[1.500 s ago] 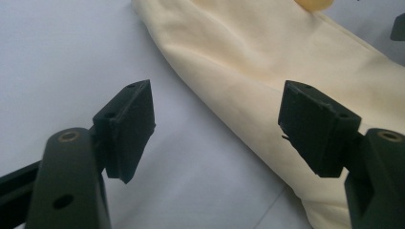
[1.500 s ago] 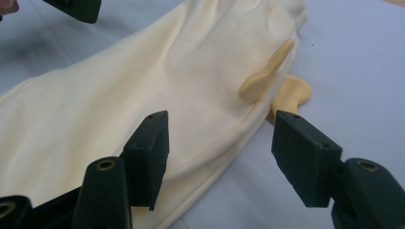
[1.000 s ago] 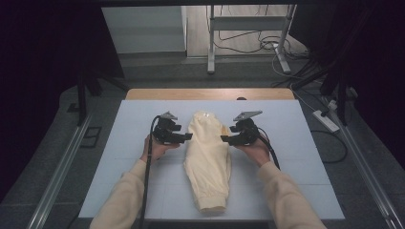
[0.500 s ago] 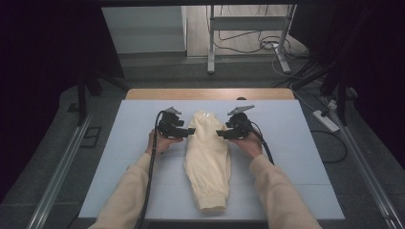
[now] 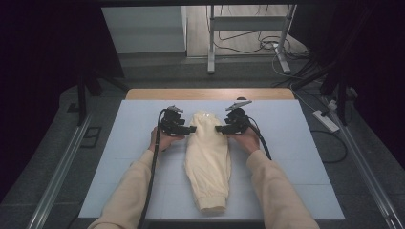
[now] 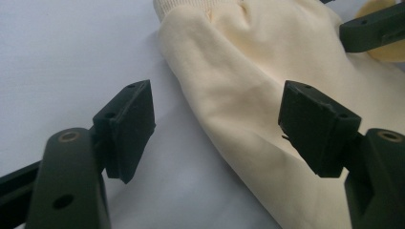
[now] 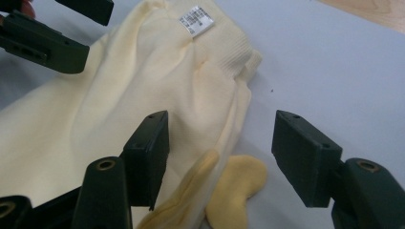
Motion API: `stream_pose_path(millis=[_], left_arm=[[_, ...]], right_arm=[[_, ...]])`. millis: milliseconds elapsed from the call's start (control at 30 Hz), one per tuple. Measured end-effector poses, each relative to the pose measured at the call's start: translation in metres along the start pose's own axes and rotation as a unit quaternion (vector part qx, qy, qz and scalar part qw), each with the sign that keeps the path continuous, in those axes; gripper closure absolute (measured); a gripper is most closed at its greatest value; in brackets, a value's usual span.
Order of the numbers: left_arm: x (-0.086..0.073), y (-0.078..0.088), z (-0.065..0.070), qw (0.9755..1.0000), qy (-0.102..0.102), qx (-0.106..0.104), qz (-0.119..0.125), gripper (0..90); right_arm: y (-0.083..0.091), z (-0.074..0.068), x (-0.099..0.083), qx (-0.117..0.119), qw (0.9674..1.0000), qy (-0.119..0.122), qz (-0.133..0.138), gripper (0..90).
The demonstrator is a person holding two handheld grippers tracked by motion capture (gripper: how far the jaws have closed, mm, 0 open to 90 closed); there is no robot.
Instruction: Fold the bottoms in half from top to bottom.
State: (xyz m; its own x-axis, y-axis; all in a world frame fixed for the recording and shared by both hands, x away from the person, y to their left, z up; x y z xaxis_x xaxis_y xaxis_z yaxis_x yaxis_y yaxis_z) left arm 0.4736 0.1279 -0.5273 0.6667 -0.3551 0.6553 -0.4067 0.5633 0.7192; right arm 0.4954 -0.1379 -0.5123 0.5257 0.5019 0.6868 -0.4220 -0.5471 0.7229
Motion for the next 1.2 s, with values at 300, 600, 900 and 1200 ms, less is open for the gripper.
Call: stream_pose_path(millis=[300, 600, 900, 1200], left_arm=[[-0.001, -0.012, -0.001, 0.9997, 0.005, -0.002, -0.023, 30.2], [-0.003, -0.017, -0.001, 0.9994, 0.007, -0.012, -0.031, 37.3], [-0.003, -0.017, 0.003, 0.9987, -0.002, -0.03, -0.041, 57.2], [-0.004, -0.015, 0.006, 0.9982, -0.013, -0.04, -0.043, 78.3]], right_arm=[[-0.014, 0.001, -0.007, 0.002, 0.9996, 0.003, -0.027, 37.5], [-0.016, 0.001, -0.008, 0.015, 0.9995, 0.004, -0.028, 37.5], [-0.018, -0.004, -0.008, 0.029, 0.9991, 0.007, -0.032, 48.4], [-0.017, -0.008, -0.008, 0.06, 0.9976, 0.006, -0.033, 70.1]])
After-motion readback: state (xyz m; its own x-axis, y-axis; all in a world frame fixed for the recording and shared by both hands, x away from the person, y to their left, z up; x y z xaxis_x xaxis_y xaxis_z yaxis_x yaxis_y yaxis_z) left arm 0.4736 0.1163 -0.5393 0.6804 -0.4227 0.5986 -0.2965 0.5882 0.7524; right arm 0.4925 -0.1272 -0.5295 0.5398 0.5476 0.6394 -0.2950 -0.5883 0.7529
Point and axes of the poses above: each handheld gripper's, and its own axes: y roughly backward along the jaws, x roughly out of its top, z roughly to its right, the point moved 1 cm from there along -y, roughly forward along the jaws, and after that the axes turned 2 degrees about -z, right-handed, at the moved point
